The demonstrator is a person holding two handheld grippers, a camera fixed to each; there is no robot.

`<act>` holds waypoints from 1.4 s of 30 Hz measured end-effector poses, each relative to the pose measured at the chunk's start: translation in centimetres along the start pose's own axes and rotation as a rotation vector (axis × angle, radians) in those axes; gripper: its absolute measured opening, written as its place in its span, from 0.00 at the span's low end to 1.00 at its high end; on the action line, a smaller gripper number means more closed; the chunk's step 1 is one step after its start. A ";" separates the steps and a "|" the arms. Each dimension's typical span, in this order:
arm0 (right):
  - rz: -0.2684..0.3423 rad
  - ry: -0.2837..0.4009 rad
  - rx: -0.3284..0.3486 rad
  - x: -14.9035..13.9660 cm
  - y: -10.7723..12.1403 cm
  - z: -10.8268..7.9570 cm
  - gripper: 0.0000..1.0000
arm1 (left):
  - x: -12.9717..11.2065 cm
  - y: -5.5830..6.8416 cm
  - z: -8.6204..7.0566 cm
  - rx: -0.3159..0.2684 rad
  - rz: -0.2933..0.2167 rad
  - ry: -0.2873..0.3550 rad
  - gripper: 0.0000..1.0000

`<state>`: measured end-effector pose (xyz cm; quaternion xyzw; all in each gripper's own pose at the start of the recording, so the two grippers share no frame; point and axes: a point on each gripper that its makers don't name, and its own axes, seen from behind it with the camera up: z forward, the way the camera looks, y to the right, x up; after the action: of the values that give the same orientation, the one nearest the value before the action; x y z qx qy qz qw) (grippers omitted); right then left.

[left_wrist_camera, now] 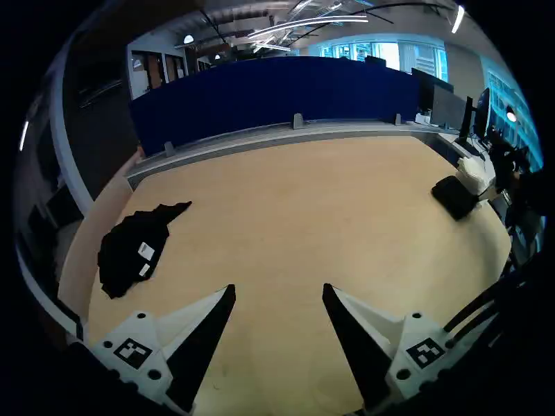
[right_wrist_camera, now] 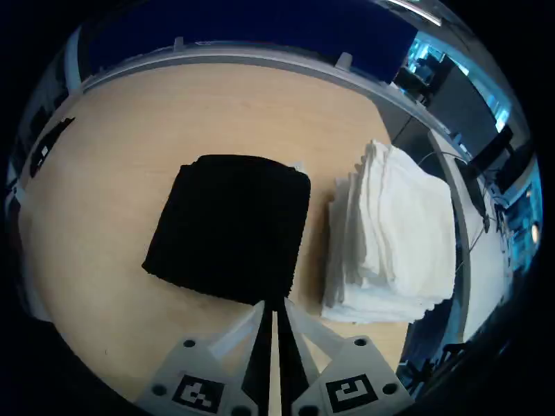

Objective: Fold towel

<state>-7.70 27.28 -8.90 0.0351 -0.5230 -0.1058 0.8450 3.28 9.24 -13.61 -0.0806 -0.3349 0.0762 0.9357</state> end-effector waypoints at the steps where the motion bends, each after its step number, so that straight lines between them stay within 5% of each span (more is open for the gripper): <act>1: 0.008 -0.005 -0.002 -0.3 0.0 0.3 0.04 | 0.0 0.0 -0.1 0.002 0.002 0.000 0.93; 11: 0.102 -0.029 -0.008 -1.9 -0.1 2.4 0.04 | 0.1 -0.3 -0.1 0.013 0.009 -0.001 0.93; 22: 0.121 -0.010 -0.047 -2.1 0.6 2.1 0.12 | 0.5 -0.2 0.0 0.012 0.021 -0.001 0.93; 36: 0.147 0.044 -0.074 -2.2 0.3 0.3 0.83 | 0.5 -0.7 -0.2 0.009 0.014 0.004 0.93; 42: 0.156 0.063 -0.064 -1.6 -0.5 -0.2 0.88 | 0.7 -0.9 -0.3 0.007 0.009 0.012 0.93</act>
<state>-8.28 27.14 -10.51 -0.0295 -0.4936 -0.0551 0.8674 4.09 8.49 -13.21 -0.0793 -0.3285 0.0813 0.9376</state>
